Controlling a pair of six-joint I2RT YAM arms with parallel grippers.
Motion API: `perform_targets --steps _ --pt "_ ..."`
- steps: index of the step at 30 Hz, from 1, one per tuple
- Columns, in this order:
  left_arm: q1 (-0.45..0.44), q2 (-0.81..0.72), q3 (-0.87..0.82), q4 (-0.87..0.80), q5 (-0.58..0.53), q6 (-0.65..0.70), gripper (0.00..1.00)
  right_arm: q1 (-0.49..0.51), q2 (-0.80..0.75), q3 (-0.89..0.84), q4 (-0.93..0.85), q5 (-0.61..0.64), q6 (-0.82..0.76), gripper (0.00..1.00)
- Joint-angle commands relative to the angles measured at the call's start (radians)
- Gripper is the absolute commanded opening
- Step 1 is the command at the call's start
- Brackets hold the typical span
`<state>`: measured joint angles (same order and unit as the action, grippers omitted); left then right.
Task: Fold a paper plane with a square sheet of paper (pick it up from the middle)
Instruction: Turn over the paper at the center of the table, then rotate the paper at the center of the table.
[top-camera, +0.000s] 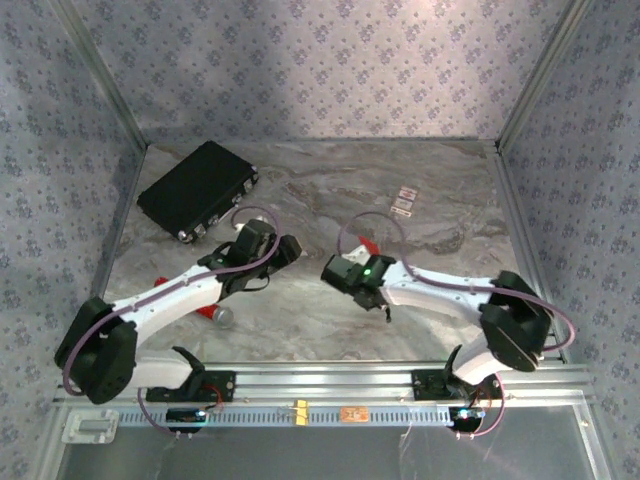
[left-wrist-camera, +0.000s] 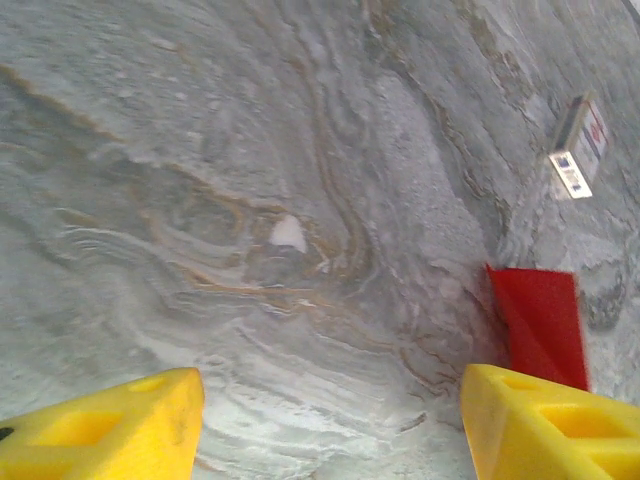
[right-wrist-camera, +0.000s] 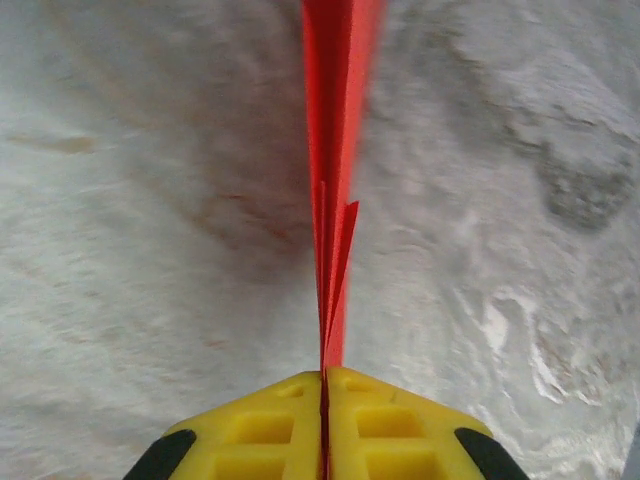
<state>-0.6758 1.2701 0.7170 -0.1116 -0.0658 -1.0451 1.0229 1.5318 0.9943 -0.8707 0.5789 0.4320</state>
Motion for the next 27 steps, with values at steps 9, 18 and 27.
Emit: perform_targets --steps 9,18,27 --pt "0.064 -0.131 -0.080 -0.072 -0.026 -0.010 0.73 0.018 0.042 0.005 0.263 -0.408 -0.033 0.32" --pt "0.071 -0.075 -0.090 0.011 0.094 0.026 0.68 -0.361 -0.191 -0.262 0.613 -0.910 0.034 0.31" --pt "0.057 0.045 -0.072 0.139 0.218 0.026 0.55 -0.483 -0.049 -0.297 0.758 -1.129 0.135 0.10"
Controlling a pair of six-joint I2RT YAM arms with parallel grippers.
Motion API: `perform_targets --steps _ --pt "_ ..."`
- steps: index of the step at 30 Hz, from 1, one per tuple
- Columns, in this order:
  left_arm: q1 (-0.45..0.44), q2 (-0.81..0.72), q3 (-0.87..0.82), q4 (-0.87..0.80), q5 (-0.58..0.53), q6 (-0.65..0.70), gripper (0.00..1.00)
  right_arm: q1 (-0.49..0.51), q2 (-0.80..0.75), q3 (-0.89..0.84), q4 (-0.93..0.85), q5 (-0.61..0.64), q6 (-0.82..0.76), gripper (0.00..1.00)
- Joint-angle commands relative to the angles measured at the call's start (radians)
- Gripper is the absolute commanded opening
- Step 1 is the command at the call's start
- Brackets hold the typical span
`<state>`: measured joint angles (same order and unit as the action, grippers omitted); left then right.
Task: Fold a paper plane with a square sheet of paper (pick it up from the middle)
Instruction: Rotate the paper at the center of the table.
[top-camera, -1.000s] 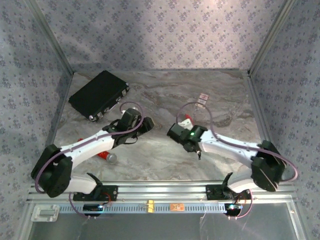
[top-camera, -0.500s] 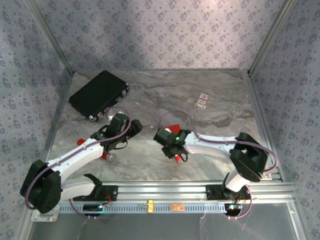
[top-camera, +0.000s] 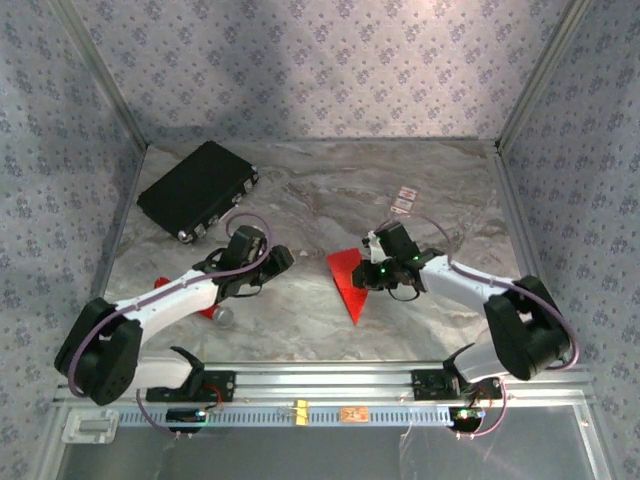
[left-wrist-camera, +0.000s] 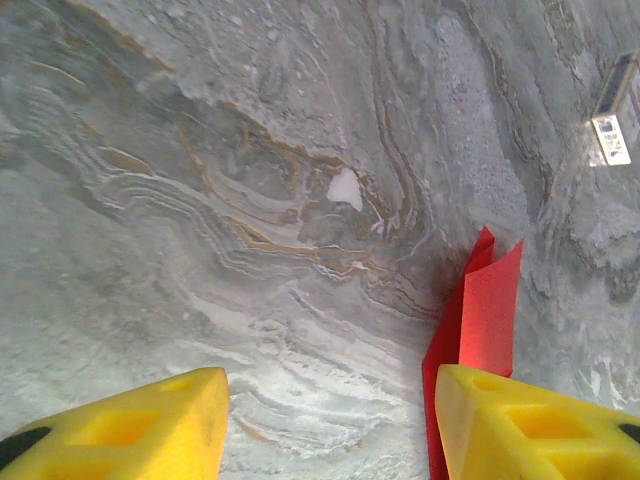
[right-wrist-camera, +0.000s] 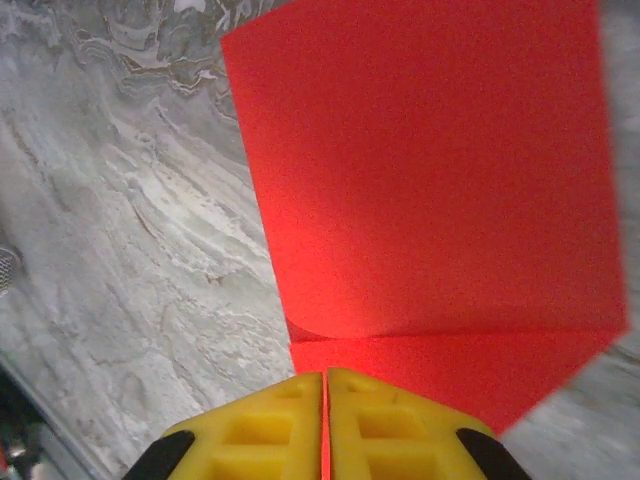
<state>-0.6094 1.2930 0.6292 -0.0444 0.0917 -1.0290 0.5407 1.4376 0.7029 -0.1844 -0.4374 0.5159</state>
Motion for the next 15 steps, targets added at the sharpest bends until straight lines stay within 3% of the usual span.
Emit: perform_targets --steps 1,10,13,15 --pt "-0.013 0.032 0.020 0.077 0.065 0.010 0.54 -0.002 0.066 -0.006 0.086 -0.115 0.063 0.10" --pt "-0.046 0.099 0.050 0.115 0.096 0.012 0.41 0.022 0.183 -0.029 0.146 -0.039 0.232 0.08" --pt "-0.050 0.123 0.059 0.139 0.111 0.005 0.37 0.045 0.187 -0.067 0.187 0.034 0.379 0.08" --pt "-0.053 0.142 0.070 0.154 0.122 -0.003 0.34 0.060 0.173 -0.139 0.291 0.072 0.563 0.08"
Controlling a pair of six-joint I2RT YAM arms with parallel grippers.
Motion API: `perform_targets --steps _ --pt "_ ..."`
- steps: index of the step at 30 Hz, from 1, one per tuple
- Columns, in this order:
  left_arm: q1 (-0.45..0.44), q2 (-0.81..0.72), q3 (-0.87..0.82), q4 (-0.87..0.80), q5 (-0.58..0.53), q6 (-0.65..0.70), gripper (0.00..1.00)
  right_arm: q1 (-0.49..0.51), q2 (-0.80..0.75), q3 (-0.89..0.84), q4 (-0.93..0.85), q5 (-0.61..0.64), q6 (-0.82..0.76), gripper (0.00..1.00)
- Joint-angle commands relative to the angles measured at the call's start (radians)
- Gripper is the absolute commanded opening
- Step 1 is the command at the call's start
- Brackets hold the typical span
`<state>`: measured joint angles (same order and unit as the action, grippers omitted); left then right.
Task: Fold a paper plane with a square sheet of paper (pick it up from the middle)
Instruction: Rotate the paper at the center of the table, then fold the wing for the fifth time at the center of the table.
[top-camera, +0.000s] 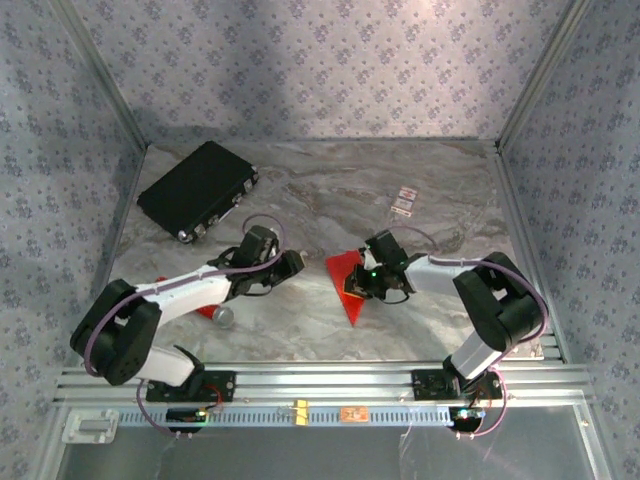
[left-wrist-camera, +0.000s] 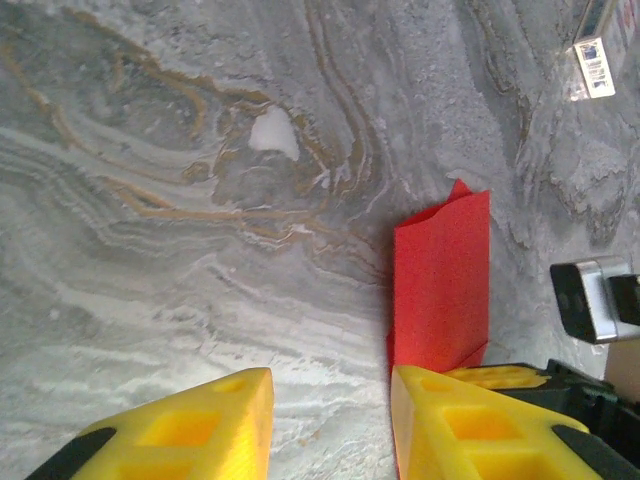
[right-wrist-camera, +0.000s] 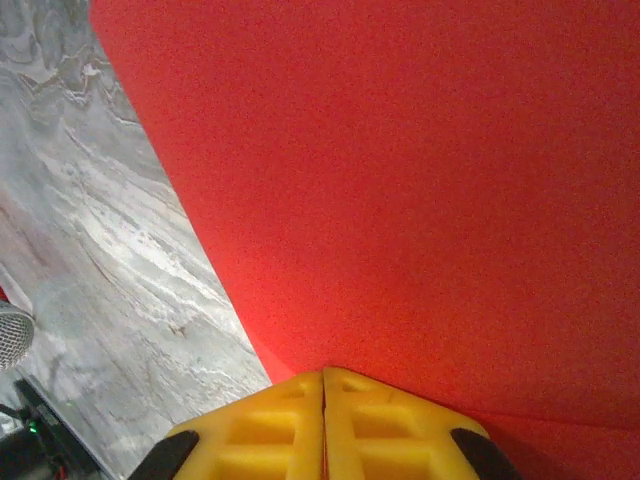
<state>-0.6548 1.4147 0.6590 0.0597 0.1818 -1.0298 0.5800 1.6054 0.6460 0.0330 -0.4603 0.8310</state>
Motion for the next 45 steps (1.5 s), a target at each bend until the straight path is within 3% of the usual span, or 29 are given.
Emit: perform_targets --steps 1,5,9,16,22,27,37,45 --pt "-0.009 0.028 0.045 0.058 0.038 -0.005 0.33 0.028 0.001 -0.116 0.145 0.104 0.323 0.09" --pt "-0.020 0.067 0.071 0.080 0.056 -0.013 0.30 0.049 -0.022 -0.226 0.374 0.160 0.583 0.09" --pt "-0.031 0.108 0.098 0.099 0.081 -0.018 0.28 0.062 -0.128 -0.230 0.373 0.201 0.632 0.12" --pt "-0.060 0.189 0.168 0.124 0.138 -0.010 0.26 -0.017 -0.350 -0.136 -0.054 0.240 0.301 0.18" --pt "-0.103 0.316 0.269 0.143 0.201 0.001 0.21 -0.200 -0.396 -0.192 -0.086 0.122 0.072 0.18" --pt "-0.133 0.423 0.347 0.166 0.256 -0.004 0.18 -0.279 -0.346 -0.130 -0.153 0.003 -0.136 0.18" --pt "-0.138 0.522 0.357 0.163 0.252 -0.028 0.13 -0.284 -0.273 -0.103 -0.089 -0.122 -0.140 0.20" --pt "-0.119 0.531 0.268 0.239 0.250 -0.053 0.12 -0.277 -0.222 -0.106 -0.114 -0.130 -0.145 0.26"
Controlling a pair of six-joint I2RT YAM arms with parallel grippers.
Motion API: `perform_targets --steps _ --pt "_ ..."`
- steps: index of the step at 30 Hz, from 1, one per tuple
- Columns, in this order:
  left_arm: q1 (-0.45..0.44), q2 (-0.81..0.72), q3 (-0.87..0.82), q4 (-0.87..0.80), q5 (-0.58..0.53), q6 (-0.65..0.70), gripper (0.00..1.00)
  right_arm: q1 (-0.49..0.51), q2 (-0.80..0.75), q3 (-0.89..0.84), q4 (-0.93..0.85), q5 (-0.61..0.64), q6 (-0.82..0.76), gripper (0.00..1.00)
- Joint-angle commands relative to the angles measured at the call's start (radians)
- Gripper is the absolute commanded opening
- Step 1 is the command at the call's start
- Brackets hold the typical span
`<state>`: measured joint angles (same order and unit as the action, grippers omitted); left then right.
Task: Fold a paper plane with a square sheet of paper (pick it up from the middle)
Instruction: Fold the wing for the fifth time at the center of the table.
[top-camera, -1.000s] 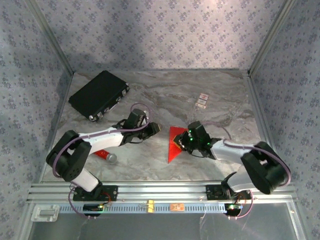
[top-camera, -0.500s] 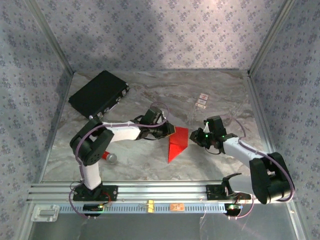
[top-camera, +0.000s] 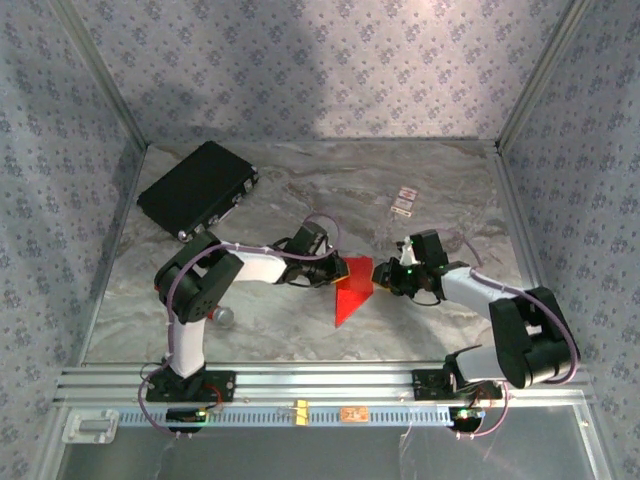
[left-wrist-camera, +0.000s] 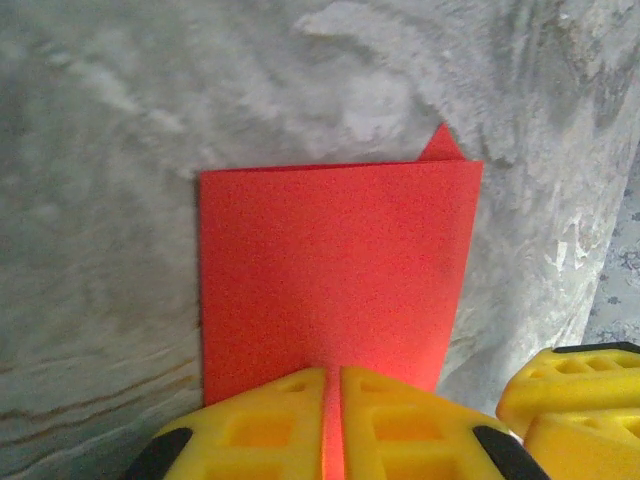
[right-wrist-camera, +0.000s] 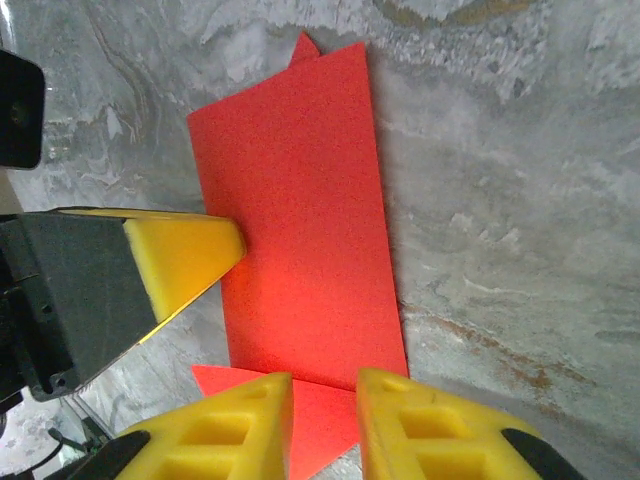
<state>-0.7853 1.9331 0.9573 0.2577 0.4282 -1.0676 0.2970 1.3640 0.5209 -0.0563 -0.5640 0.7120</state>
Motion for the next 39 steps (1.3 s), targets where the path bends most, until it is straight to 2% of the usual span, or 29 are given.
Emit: perform_targets --steps 1,4,8,18,30,37,39 --pt "0.016 0.015 -0.043 0.060 0.009 -0.023 0.12 0.006 0.026 0.022 -0.031 -0.024 -0.025 0.27" --pt "0.029 0.020 -0.071 0.097 0.018 -0.036 0.12 0.006 0.048 0.025 -0.056 -0.010 -0.020 0.32" --pt "0.034 0.027 -0.080 0.110 0.028 -0.038 0.12 0.010 0.079 0.024 -0.018 -0.043 -0.006 0.32" --pt "0.034 0.033 -0.081 0.127 0.034 -0.045 0.12 0.014 0.107 0.043 0.072 -0.114 0.008 0.30" --pt "0.034 0.036 -0.080 0.134 0.040 -0.041 0.12 -0.019 0.221 0.110 0.138 -0.222 -0.076 0.32" --pt "0.034 0.034 -0.081 0.138 0.041 -0.042 0.12 -0.047 0.294 0.171 0.095 -0.317 -0.174 0.32" --pt "0.035 0.033 -0.081 0.141 0.042 -0.041 0.12 -0.049 0.301 0.194 0.046 -0.308 -0.215 0.31"
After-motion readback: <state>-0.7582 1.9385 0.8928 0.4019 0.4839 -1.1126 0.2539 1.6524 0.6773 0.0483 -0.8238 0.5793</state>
